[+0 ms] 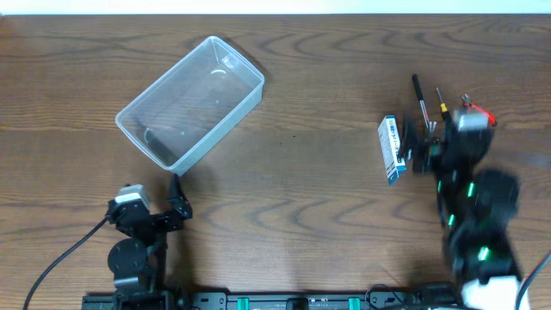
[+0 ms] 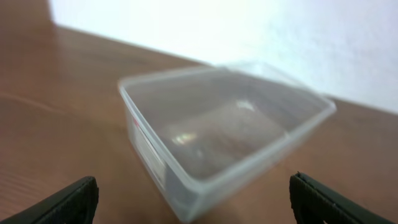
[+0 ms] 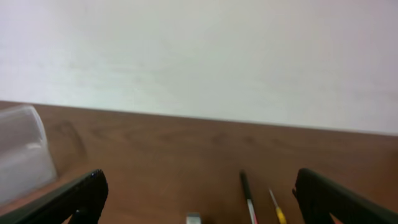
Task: Pack container
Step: 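Move both grippers toward the clear plastic box's near and far rims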
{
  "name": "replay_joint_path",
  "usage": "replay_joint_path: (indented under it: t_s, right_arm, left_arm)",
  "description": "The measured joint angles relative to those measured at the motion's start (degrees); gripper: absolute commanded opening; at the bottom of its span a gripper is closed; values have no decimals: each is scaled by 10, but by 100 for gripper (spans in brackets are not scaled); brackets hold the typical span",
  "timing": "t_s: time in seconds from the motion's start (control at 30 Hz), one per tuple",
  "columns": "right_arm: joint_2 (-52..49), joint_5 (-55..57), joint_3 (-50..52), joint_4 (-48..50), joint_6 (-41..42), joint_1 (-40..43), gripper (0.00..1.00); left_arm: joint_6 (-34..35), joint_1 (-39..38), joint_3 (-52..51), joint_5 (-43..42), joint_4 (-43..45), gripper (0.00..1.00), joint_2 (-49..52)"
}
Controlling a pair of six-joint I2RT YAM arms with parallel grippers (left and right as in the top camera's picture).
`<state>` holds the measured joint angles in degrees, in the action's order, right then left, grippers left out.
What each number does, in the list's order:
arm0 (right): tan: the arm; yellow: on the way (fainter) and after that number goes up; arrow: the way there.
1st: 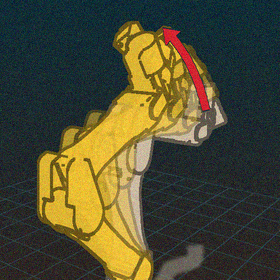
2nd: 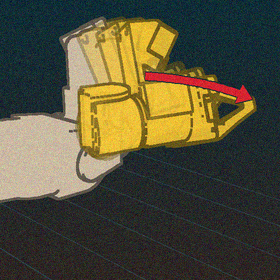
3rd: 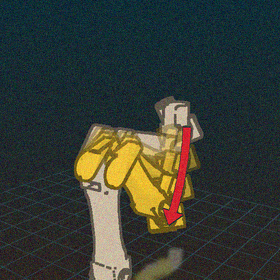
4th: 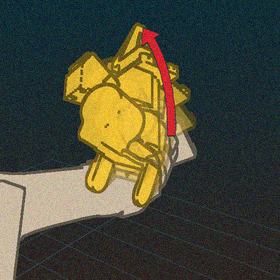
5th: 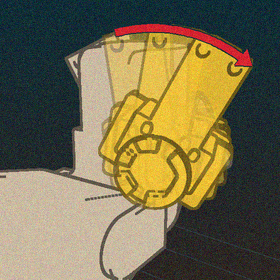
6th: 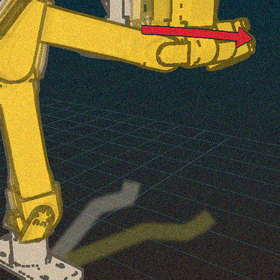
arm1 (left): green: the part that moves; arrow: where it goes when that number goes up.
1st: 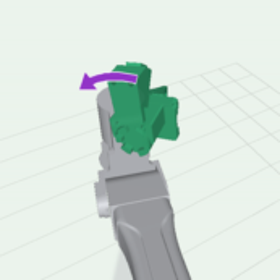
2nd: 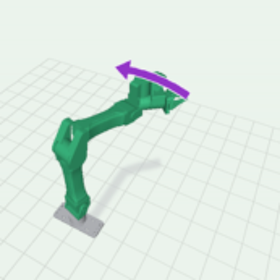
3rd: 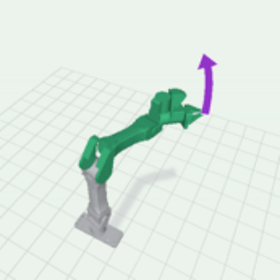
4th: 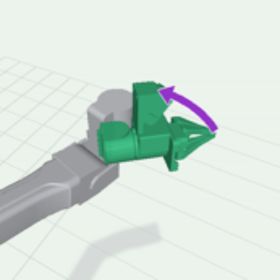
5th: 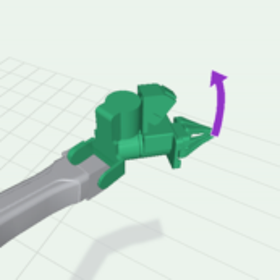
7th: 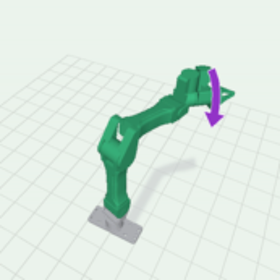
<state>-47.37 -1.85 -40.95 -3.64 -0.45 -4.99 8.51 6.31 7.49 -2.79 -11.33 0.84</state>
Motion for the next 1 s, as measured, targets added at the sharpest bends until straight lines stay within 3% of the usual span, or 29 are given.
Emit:
replay_joint_path:
  t_s: [0.27, 0.43, 0.6, 0.7, 1.0]
  right_arm:
    - [-343, -39, -504, -322, -3, -4, 99]
    - [-477, -42, -702, -417, -32, -29, 99]
    - [-526, -48, -755, -414, -52, -62, 99]
    - [-532, -59, -756, -415, -45, -68, 99]
    - [-534, -86, -757, -443, 7, -66, 99]
  left_arm:
    - [0, 0, 141, 69, 6, 91, 118]
    - [0, 0, 318, 80, -55, 91, 283]
    - [0, 0, 532, 69, -195, 91, 435]
    - [0, 0, 616, 52, -228, 91, 490]
    - [0, 0, 637, 39, -275, 91, 516]
